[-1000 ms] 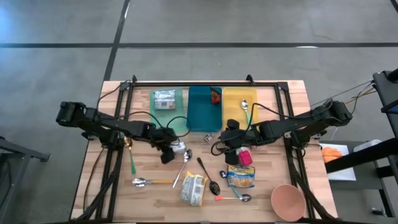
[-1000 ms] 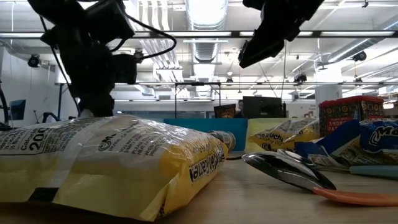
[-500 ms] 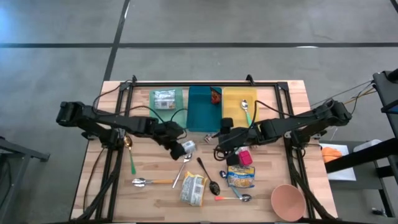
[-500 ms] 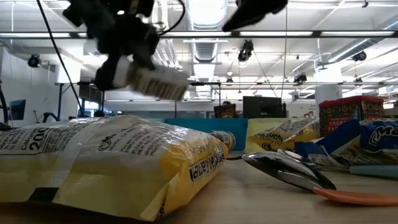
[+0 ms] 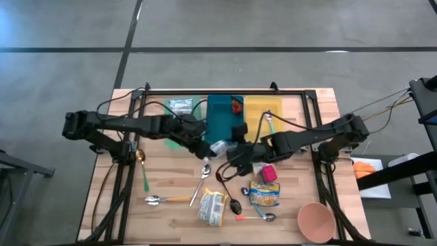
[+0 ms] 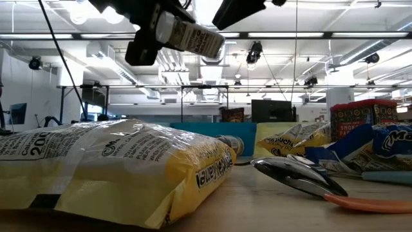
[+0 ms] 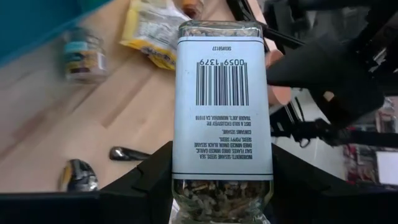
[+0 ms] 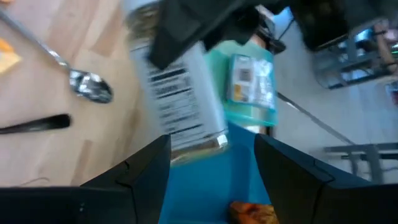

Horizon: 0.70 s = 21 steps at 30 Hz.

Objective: Pick & Place Food Item
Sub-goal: Put the white seasoning bottle into the blue bin

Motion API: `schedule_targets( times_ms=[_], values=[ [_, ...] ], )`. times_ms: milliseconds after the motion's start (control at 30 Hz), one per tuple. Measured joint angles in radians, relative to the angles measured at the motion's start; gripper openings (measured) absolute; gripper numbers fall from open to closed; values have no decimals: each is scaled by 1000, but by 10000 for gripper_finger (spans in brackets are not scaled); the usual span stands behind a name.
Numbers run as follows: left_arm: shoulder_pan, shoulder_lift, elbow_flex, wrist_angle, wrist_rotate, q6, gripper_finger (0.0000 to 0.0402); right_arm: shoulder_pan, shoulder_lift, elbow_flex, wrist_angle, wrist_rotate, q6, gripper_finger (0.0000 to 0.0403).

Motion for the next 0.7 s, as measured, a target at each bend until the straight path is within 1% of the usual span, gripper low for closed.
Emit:
schedule_targets(
  times_ms=[133,400,567,700],
  values=[
    [2,0,0,1,11,0,197,3,26,28,-12,-15,-33,231],
    [3,0,0,1,28,9,197,20,48,30,-6,-18,-134,231],
    [3,0,0,5,37,11,197,20,48,28,25,-19,-132,231],
    [3,0,0,47,54,5,197,20,47,28,35,-21,-152,231]
  ],
)
